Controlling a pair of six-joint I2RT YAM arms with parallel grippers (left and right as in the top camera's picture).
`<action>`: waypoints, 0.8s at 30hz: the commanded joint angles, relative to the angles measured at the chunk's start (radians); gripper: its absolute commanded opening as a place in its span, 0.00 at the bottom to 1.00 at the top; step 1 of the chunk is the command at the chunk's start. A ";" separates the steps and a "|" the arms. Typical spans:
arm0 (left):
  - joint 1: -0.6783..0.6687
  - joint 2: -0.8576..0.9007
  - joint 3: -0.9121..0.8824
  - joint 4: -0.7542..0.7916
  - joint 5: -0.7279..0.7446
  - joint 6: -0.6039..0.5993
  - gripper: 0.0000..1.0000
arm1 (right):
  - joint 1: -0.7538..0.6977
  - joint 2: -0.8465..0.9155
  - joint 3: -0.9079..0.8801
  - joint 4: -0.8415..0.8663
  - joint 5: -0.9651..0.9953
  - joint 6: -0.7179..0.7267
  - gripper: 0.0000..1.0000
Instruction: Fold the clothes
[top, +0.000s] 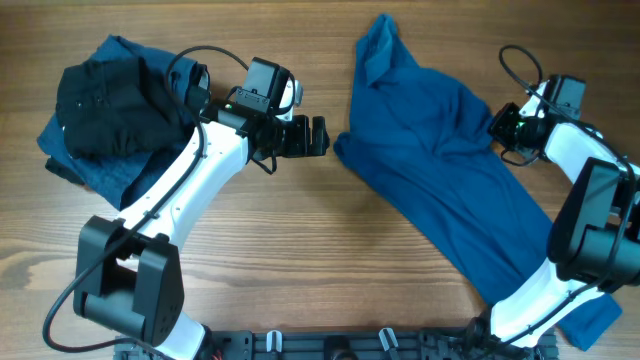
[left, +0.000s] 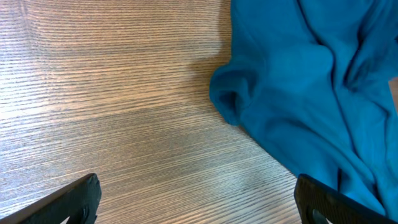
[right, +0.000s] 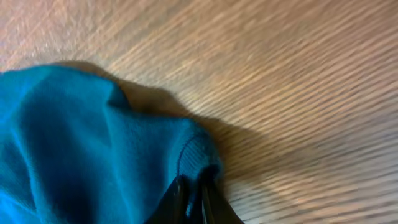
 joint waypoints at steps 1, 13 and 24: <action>-0.001 0.009 0.010 0.002 -0.009 -0.010 1.00 | -0.072 -0.072 0.114 0.010 -0.008 -0.036 0.06; -0.001 0.009 0.010 -0.005 -0.010 -0.010 1.00 | -0.182 -0.082 0.304 0.069 0.005 -0.058 0.63; -0.014 0.111 -0.026 0.085 -0.065 -0.009 0.94 | -0.154 -0.082 0.304 -0.180 -0.315 0.049 0.70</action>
